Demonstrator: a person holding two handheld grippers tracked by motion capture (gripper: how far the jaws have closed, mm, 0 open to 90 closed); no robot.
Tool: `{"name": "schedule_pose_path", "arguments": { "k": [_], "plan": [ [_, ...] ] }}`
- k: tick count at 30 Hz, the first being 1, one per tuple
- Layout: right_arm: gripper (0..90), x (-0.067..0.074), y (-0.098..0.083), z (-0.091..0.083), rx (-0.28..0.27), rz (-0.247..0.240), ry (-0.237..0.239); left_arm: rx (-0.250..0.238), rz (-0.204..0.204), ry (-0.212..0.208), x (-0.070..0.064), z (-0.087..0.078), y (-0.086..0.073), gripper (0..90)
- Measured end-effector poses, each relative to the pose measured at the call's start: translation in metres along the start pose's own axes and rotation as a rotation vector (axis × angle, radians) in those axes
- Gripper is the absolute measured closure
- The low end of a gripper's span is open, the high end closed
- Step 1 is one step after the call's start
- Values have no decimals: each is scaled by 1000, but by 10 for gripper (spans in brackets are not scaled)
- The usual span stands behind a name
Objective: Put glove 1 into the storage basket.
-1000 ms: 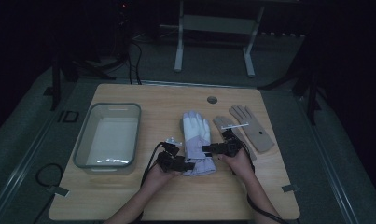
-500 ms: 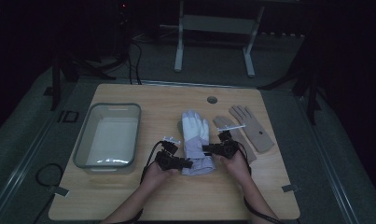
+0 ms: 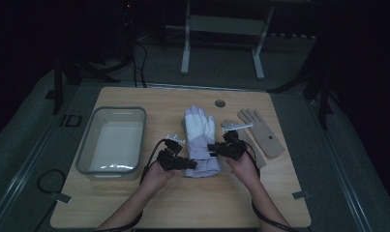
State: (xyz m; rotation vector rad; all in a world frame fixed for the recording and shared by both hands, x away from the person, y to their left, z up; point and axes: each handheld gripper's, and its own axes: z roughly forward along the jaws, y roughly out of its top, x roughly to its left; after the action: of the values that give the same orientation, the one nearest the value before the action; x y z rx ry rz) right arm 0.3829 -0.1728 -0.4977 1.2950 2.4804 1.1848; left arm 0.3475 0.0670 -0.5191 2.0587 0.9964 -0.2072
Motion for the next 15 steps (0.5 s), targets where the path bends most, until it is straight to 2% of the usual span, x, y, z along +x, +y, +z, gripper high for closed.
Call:
{"name": "schedule_pose_path", "arguments": {
  "k": [6,8,10,11,15],
  "plan": [
    [783,12,12,-7,-20,-29,-9,6,38,19,-5,-17,8,754],
    [783,19,20,-10,-31,-46,-11,10,58,33,-7,-28,12,755],
    [783,22,22,-11,-35,-51,-12,10,58,33,-7,-28,12,755],
    [783,28,28,-11,-40,-61,-14,14,69,48,-7,-39,14,755],
    [783,35,34,-9,-46,-75,-14,15,84,61,-6,-48,15,754]
  ]
}}
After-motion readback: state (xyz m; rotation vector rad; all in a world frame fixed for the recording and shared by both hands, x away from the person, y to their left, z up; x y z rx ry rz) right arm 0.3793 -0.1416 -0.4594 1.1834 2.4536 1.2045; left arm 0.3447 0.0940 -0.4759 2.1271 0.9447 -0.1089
